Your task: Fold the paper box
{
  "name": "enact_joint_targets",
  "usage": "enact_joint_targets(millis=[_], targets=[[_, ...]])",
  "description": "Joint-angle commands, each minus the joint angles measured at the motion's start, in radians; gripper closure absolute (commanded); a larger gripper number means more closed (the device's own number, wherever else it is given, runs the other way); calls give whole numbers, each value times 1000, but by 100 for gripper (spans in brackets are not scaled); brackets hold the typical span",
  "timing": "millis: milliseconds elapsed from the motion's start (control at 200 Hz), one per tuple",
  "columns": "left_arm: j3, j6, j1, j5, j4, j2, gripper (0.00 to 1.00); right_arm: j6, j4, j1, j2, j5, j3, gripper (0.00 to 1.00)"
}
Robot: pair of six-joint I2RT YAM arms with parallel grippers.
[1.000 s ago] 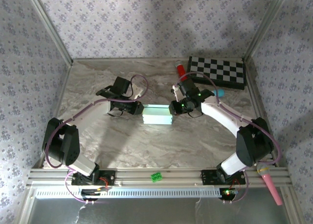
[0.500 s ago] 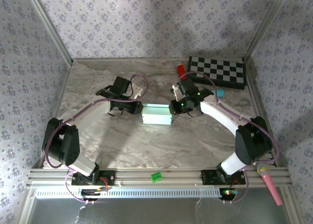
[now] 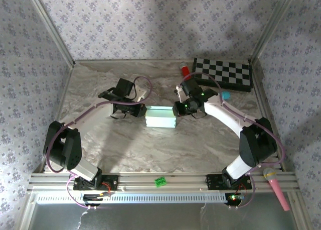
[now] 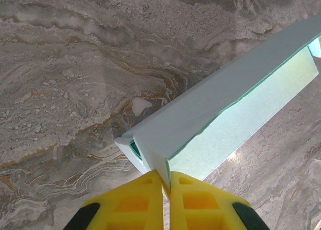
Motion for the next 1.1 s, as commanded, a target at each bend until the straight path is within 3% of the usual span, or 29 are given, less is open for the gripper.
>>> enact_joint_targets(millis=[0, 315, 920, 1094], targets=[[-9, -22, -48, 78, 0, 15, 92, -1, 37, 33, 38, -57, 46, 82], [-40, -108, -81, 61, 74, 1, 91, -11, 11, 51, 72, -5, 91, 82], [-38, -115, -91, 42, 69, 9, 88, -31, -37, 70, 76, 54, 61, 85], [-34, -126, -90, 59, 86, 2, 81, -34, -36, 71, 76, 58, 54, 85]])
